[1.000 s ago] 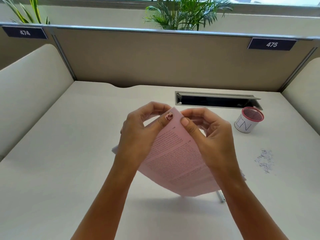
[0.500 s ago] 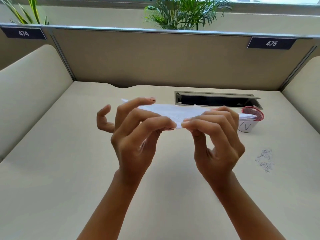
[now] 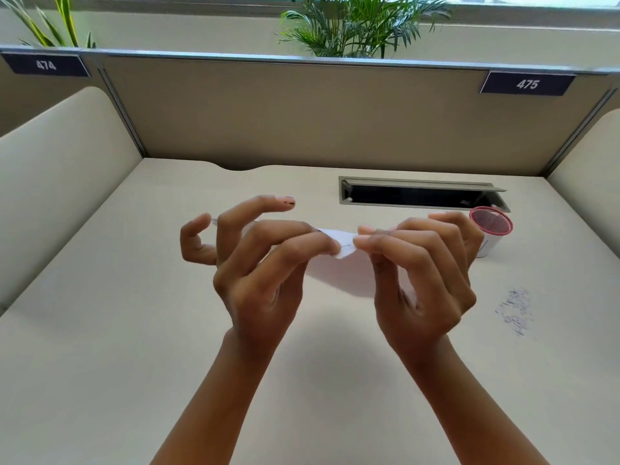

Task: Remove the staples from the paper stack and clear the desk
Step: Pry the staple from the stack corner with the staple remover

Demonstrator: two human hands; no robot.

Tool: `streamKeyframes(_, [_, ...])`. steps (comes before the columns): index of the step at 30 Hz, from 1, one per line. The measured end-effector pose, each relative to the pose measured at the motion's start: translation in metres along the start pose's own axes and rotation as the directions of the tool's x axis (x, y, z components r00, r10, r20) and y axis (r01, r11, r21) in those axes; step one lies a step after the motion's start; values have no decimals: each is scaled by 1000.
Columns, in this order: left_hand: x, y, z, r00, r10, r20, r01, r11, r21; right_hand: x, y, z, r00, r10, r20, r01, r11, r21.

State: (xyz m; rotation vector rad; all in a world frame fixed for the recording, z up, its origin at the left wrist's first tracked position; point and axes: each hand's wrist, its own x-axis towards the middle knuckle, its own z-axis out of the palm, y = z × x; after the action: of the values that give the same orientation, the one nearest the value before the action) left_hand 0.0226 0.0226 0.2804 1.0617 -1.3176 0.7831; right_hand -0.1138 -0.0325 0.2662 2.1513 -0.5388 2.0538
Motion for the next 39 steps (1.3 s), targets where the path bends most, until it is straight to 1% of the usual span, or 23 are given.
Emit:
streamKeyframes(4, [-6, -1, 3, 999, -53, -5, 53, 997, -48, 0, 1, 1, 999, 10, 48, -12, 999, 38])
streamKeyframes(8, [-8, -2, 4, 988, -125, 86, 132, 987, -87, 2, -2, 3, 993, 52, 105, -59, 996, 66])
streamKeyframes(14, [-7, 0, 4, 968, -202, 148, 209, 977, -39, 4, -3, 6, 973, 175, 152, -180, 983, 21])
streamKeyframes(15, [-5, 3, 4, 958, -243, 152, 250, 968, -27, 4, -2, 7, 968, 197, 157, -202, 979, 18])
streamKeyframes(17, [-2, 11, 2, 911, -384, 151, 390, 921, -12, 4, -1, 8, 957, 248, 153, -251, 968, -1])
streamKeyframes(19, [2, 20, -2, 822, -531, 206, 541, 841, 14, 3, 1, 9, 947, 286, 147, -284, 958, -31])
streamKeyframes(20, [5, 23, -4, 754, -601, 266, 613, 789, 43, 3, 2, 10, 945, 292, 148, -289, 956, -44])
streamKeyframes(21, [7, 26, -5, 659, -671, 339, 693, 717, 73, 2, 3, 12, 945, 291, 150, -286, 957, -53])
streamKeyframes(22, [9, 27, -6, 535, -738, 412, 782, 617, 90, 1, 4, 13, 946, 285, 152, -279, 958, -59])
streamKeyframes(23, [12, 26, -6, 389, -789, 476, 875, 478, 77, 0, 5, 14, 949, 275, 153, -268, 961, -62])
streamKeyframes(24, [13, 24, -6, 237, -812, 533, 951, 306, 44, -1, 5, 15, 952, 263, 154, -256, 965, -65])
streamKeyframes(25, [14, 21, -5, 88, -808, 583, 992, 121, 18, -2, 6, 16, 956, 251, 154, -243, 968, -64])
streamKeyframes(26, [16, 18, -4, -40, -777, 628, 999, -51, 0, -3, 7, 17, 958, 238, 157, -232, 971, -56])
streamKeyframes(27, [16, 15, -4, -140, -733, 666, 981, -195, -8, -5, 8, 17, 961, 226, 161, -222, 974, -43])
streamKeyframes(28, [17, 11, -4, -215, -686, 695, 951, -309, -12, -7, 8, 18, 962, 215, 166, -213, 977, -29])
streamKeyframes(29, [17, 7, -5, -267, -645, 716, 917, -398, -17, -10, 9, 18, 964, 205, 171, -206, 979, -14])
streamKeyframes(30, [17, 3, -5, -302, -613, 730, 883, -469, -29, -12, 9, 18, 965, 198, 174, -201, 980, -2])
streamKeyframes(31, [17, 0, -5, -322, -590, 741, 853, -519, -43, -15, 10, 19, 966, 192, 173, -197, 980, 12])
streamKeyframes(33, [17, -5, -4, -328, -567, 756, 827, -559, -61, -19, 12, 18, 968, 189, 167, -198, 980, 37])
streamKeyframes(34, [16, -7, -3, -317, -569, 759, 826, -559, -74, -21, 12, 18, 966, 194, 168, -204, 978, 43])
streamKeyframes(36, [12, -10, 0, -274, -592, 758, 838, -533, -114, -23, 13, 16, 958, 215, 189, -226, 974, 36])
streamKeyframes(39, [5, -12, 4, -221, -647, 730, 865, -475, -159, -27, 12, 13, 924, 299, 239, -315, 949, 30])
